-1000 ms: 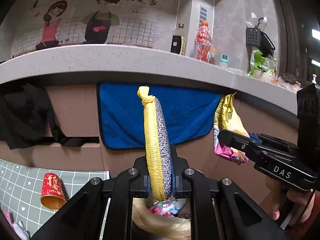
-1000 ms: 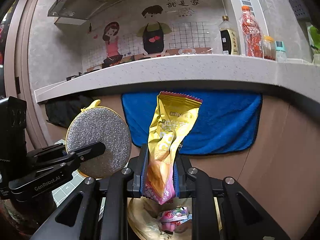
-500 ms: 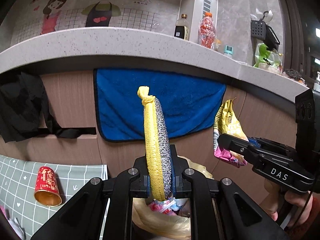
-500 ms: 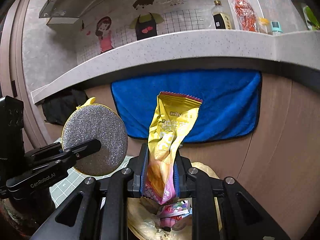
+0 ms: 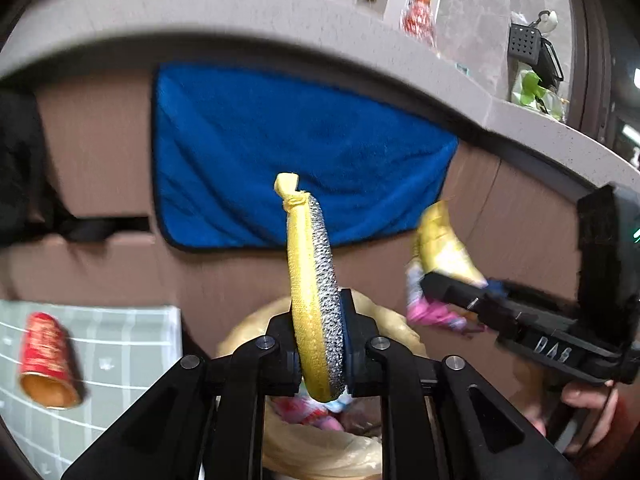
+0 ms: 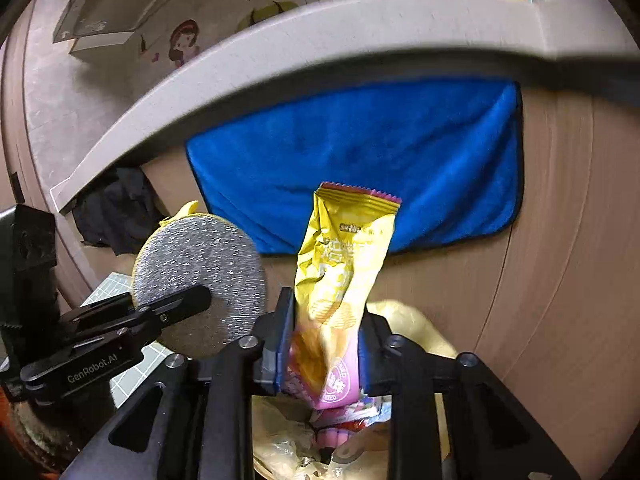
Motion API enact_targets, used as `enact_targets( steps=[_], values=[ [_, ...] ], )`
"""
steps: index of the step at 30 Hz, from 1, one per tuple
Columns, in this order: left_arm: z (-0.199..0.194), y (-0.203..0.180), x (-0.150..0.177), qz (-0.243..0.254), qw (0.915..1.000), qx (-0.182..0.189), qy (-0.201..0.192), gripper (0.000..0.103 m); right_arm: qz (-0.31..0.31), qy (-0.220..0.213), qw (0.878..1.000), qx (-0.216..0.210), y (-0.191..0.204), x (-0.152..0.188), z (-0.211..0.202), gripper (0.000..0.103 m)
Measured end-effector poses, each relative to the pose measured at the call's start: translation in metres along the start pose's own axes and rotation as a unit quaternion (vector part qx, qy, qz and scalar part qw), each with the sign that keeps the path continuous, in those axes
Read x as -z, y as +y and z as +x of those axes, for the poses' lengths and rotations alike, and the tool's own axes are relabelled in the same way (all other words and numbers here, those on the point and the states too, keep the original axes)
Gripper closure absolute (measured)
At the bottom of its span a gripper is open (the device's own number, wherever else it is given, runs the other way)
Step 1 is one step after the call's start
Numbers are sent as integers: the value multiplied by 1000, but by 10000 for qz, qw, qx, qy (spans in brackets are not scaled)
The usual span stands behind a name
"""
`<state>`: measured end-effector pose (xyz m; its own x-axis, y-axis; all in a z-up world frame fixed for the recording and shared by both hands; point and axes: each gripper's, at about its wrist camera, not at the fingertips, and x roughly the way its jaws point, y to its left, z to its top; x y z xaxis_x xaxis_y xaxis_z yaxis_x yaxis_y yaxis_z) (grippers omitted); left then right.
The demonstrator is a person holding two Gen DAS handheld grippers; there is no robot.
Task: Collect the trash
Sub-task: 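Open the left gripper over the bin while the right gripper releases the wrapper, then move both grippers back over the table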
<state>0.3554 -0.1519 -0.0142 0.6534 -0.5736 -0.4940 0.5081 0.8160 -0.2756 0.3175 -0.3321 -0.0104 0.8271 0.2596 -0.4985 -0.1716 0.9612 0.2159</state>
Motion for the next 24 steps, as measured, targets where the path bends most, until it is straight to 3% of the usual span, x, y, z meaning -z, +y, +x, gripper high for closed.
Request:
enact_targets(
  steps=[2,4,10,14,18,24],
  values=[
    [9,8,2,-102,9996,192,156,53,129,320,9994,39,-6,8,14,65],
    [12,15,4,-174,9993,265,199,47,237,471,9985,152,-12,17,21,65],
    [-8,36,1,-523,9985,-25,132,47,451,394,9979,230,-18,24,14,65],
    [-48,56,2,-599,9962,-619,-132,47,389,200,9988,239,-8,23,1,65],
    [-91,76,12,-543,9918,-1102,-362,47,399,-26,9992,-8,11,20,-7,65],
    [-171,124,43,-584,9782,-1898,-604,47,113,-295,9982,-512,62,17,-15,65]
  ],
)
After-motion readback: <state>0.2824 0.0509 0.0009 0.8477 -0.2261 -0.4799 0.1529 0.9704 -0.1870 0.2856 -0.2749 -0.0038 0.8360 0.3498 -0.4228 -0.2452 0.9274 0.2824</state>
